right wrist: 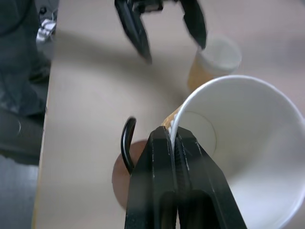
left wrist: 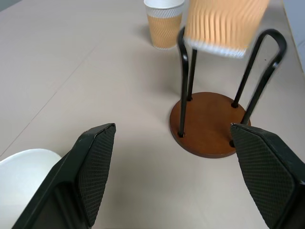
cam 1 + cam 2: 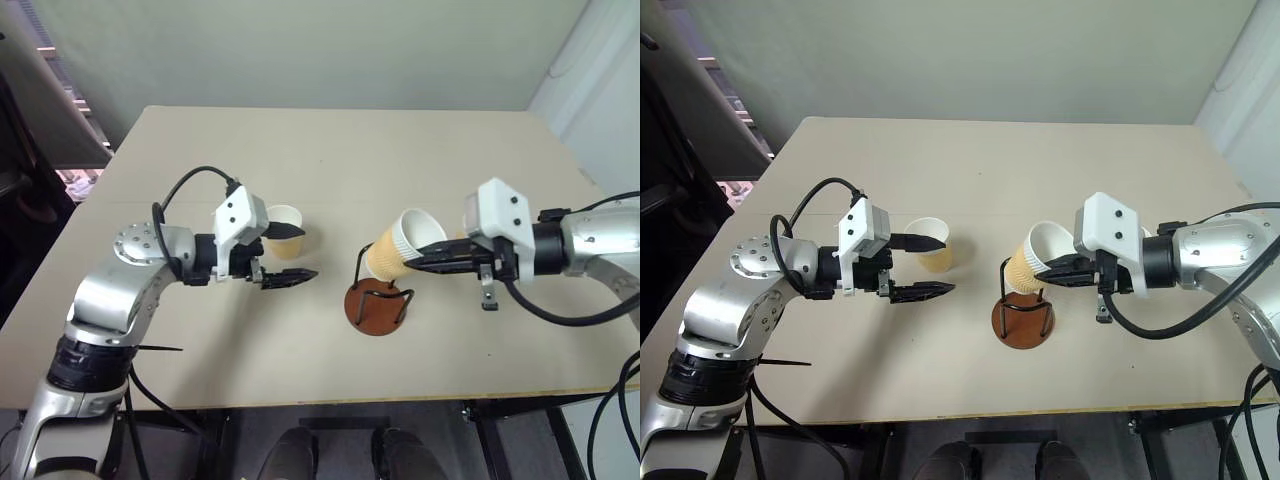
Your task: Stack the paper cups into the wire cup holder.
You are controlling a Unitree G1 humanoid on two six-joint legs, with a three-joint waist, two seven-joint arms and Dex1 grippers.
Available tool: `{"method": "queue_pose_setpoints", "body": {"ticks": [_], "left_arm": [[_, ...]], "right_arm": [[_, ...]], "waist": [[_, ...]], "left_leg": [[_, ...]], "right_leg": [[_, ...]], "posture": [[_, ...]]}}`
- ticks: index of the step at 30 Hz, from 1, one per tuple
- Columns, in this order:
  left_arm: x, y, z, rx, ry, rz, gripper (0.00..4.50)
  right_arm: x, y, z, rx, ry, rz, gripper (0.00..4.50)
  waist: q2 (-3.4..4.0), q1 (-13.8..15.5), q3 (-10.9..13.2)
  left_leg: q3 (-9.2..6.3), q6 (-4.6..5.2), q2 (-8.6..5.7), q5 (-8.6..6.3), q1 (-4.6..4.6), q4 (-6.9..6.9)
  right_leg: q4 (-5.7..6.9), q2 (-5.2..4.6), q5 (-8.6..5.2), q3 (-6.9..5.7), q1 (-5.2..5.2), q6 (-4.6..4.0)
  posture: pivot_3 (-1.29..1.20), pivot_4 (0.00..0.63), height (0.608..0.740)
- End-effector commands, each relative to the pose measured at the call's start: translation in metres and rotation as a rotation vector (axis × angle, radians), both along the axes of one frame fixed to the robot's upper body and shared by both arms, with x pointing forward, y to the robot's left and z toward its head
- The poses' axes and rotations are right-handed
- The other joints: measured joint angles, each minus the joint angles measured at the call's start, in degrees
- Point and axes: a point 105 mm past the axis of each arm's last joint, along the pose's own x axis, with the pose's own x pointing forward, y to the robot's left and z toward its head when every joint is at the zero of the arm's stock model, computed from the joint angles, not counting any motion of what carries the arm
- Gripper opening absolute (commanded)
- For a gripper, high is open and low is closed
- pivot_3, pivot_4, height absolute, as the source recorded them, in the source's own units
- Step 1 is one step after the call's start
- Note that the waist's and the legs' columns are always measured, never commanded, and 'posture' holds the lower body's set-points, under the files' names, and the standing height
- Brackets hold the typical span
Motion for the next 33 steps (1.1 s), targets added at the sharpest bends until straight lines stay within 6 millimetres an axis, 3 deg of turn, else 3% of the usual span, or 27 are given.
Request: {"method": "queue_pose_setpoints", "body": {"ticks": [1, 8, 11, 13, 14, 16, 18, 22, 30, 33], "left_arm": [[-0.005, 0.001, 0.008, -0.004, -0.033, -0.001, 4.13], [-0.005, 0.004, 0.008, 0.001, -0.032, 0.017, 4.13], [-0.005, 0.004, 0.009, 0.003, -0.033, 0.016, 4.13], [-0.004, 0.005, 0.010, 0.002, -0.036, 0.020, 4.13], [-0.003, 0.006, 0.010, 0.007, -0.039, 0.029, 4.13], [0.002, 0.009, 0.010, 0.015, -0.054, 0.056, 4.13], [0.004, 0.007, 0.011, 0.006, -0.059, 0.058, 4.13], [0.001, 0.003, 0.013, -0.012, -0.065, 0.061, 4.13], [-0.003, 0.001, 0.013, -0.023, -0.068, 0.074, 4.13], [-0.004, 0.004, 0.014, -0.021, -0.070, 0.084, 4.13]], "right_arm": [[-0.004, -0.002, 0.004, -0.029, -0.030, 0.025, 0.94], [-0.003, -0.005, 0.009, -0.047, -0.051, 0.043, 3.38], [0.014, -0.021, 0.020, -0.047, -0.111, -0.039, 4.43], [0.041, -0.045, 0.029, -0.048, -0.163, -0.183, 4.43], [0.065, -0.066, 0.029, -0.060, -0.183, -0.302, 4.43], [0.094, -0.093, 0.018, -0.105, -0.180, -0.425, 4.43], [0.107, -0.104, 0.003, -0.146, -0.153, -0.443, 4.43], [0.121, -0.116, -0.022, -0.231, -0.111, -0.447, 4.43], [0.129, -0.120, -0.046, -0.298, -0.070, -0.433, 4.43], [0.132, -0.120, -0.050, -0.311, -0.073, -0.433, 3.90]], "waist": [[0.00, 0.0, 0.0], [0.00, -0.1, 0.0], [-0.01, -0.1, 0.0], [-0.01, -0.1, 0.0], [-0.01, -0.1, 0.0], [-0.02, -0.1, 0.0], [-0.03, 0.1, 0.0], [0.04, -0.2, 0.0], [0.05, -0.2, 0.0], [0.05, -0.2, 0.0]], "left_leg": [[0.00, -0.01, 0.00, 0.00, 0.00, -0.03], [0.00, -0.06, 0.01, 0.03, 0.04, -0.06], [0.00, -0.06, 0.01, 0.03, 0.06, -0.05], [0.00, -0.05, 0.01, 0.03, 0.06, -0.05], [0.00, -0.04, 0.00, 0.02, 0.07, -0.05], [-0.01, 0.03, 0.00, -0.02, 0.12, -0.02], [-0.04, 0.39, 0.01, -0.22, 0.16, -0.05], [-0.05, 0.36, 0.03, -0.19, 0.16, -0.25], [-0.01, -0.29, 0.05, 0.20, 0.02, -0.59], [0.00, -0.29, 0.05, 0.20, 0.01, -0.57]], "right_leg": [[0.00, 0.00, 0.00, 0.00, -0.01, -0.01], [0.08, 0.01, -0.02, 0.00, -0.02, -0.04], [0.11, 0.00, -0.01, 0.00, -0.02, -0.05], [0.12, 0.00, 0.00, 0.00, -0.02, -0.06], [0.13, -0.01, 0.01, 0.00, -0.02, -0.07], [0.17, -0.06, 0.04, 0.01, -0.02, -0.08], [0.16, -0.08, 0.12, 0.00, -0.02, -0.09], [0.31, -0.07, 0.13, -0.03, -0.18, -0.11], [0.23, -0.07, 0.08, -0.04, -0.37, -0.19], [0.22, -0.07, 0.09, -0.04, -0.37, -0.20]], "posture": [[0.00, 0.150, 0.740], [0.00, 0.150, 0.740], [0.00, 0.150, 0.740], [0.00, 0.150, 0.740], [0.00, 0.150, 0.740], [0.00, 0.150, 0.740], [0.00, 0.150, 0.740], [0.00, 0.150, 0.740], [0.00, 0.150, 0.740], [0.00, 0.150, 0.740]]}}
